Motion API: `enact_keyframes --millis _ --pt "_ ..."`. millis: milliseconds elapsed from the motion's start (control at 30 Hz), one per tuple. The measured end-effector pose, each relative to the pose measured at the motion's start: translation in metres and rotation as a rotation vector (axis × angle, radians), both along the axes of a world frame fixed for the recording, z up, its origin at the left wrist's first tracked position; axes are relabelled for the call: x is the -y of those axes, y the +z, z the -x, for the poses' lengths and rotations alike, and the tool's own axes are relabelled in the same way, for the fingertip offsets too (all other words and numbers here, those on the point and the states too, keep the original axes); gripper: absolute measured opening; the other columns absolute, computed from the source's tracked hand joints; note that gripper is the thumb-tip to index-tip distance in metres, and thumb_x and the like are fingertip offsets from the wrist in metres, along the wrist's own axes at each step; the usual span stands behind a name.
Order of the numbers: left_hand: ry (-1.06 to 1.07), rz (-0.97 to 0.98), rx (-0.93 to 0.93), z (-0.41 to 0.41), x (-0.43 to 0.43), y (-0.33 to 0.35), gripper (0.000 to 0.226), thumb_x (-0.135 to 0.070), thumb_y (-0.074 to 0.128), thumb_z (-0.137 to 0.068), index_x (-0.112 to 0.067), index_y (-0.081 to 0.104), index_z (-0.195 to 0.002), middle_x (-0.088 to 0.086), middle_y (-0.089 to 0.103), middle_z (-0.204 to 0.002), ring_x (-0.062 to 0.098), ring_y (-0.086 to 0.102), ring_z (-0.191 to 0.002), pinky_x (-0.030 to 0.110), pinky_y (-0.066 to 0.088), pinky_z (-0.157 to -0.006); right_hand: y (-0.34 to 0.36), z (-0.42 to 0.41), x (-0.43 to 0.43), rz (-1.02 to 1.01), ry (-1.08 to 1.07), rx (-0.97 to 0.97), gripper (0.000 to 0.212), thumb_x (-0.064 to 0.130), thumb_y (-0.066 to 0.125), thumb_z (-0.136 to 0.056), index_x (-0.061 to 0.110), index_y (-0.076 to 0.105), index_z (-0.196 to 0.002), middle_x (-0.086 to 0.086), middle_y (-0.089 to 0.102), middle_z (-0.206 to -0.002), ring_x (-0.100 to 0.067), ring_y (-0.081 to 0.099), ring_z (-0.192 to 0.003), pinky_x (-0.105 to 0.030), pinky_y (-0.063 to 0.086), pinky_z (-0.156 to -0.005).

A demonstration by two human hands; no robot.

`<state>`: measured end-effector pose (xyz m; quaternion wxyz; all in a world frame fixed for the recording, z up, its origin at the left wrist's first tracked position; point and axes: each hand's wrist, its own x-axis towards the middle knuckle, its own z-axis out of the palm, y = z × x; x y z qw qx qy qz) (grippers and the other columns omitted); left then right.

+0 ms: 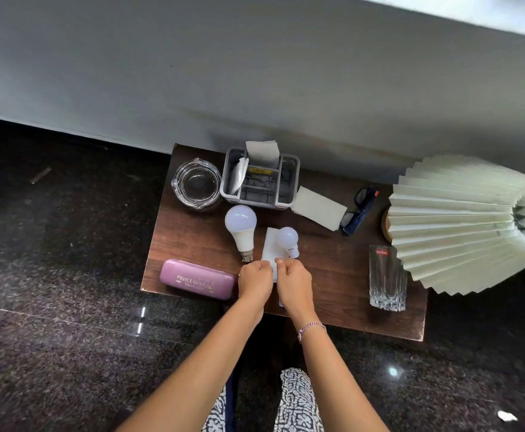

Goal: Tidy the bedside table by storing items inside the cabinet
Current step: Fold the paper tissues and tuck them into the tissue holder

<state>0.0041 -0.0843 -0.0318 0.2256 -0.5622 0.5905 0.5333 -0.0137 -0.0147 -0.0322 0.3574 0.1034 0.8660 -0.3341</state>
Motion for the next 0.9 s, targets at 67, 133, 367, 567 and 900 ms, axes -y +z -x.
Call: enact_keyframes --millis 67,133,367,567,900 --pt "0.037 -0.021 -0.005 0.000 0.000 0.001 0.028 -0.016 0.047 -0.093 -0.008 0.065 -0.113 0.009 0.065 -0.117 0.022 0.059 -0.102 0.029 0.047 -0.087 0.000 0.000 0.000 0.013 -0.004 0.003 0.035 0.022 0.039 -0.100 0.001 0.065 -0.107 -0.013 0.058 -0.122 -0.023 0.056 -0.108 -0.028 0.041 -0.092" --pt "0.082 -0.058 -0.003 0.001 0.000 0.002 0.028 -0.015 0.050 -0.092 -0.008 0.066 -0.113 0.009 0.066 -0.116 0.024 0.060 -0.106 0.038 0.050 -0.095 0.000 -0.001 0.000 0.042 -0.029 0.023 0.033 0.022 0.039 -0.100 0.002 0.062 -0.113 -0.012 0.055 -0.127 -0.022 0.054 -0.113 -0.027 0.040 -0.095" --pt "0.168 -0.090 -0.040 0.002 0.002 0.006 0.021 -0.011 0.054 -0.088 -0.007 0.071 -0.100 0.008 0.069 -0.100 0.022 0.064 -0.096 0.036 0.053 -0.090 0.002 -0.002 0.000 0.108 -0.073 0.063 0.032 0.020 0.040 -0.099 0.009 0.060 -0.121 -0.008 0.056 -0.129 -0.017 0.053 -0.117 -0.017 0.035 -0.089" --pt "0.183 -0.074 -0.060 0.009 0.013 0.019 0.023 -0.010 0.054 -0.090 -0.005 0.068 -0.107 0.005 0.063 -0.101 0.022 0.061 -0.102 0.039 0.051 -0.094 0.012 0.001 -0.001 0.152 -0.023 0.035 0.039 0.001 0.041 -0.093 0.011 0.056 -0.128 -0.005 0.057 -0.130 -0.015 0.052 -0.120 -0.020 0.040 -0.098" --pt "0.241 -0.081 -0.089 0.017 0.033 0.039 0.013 -0.011 0.058 -0.088 -0.011 0.065 -0.076 0.005 0.064 -0.077 0.019 0.063 -0.080 0.037 0.054 -0.089 0.023 0.001 -0.006 0.181 0.192 -0.105 0.050 -0.003 0.060 -0.079 0.018 0.057 -0.125 0.002 0.058 -0.120 -0.008 0.055 -0.107 -0.009 0.040 -0.083"
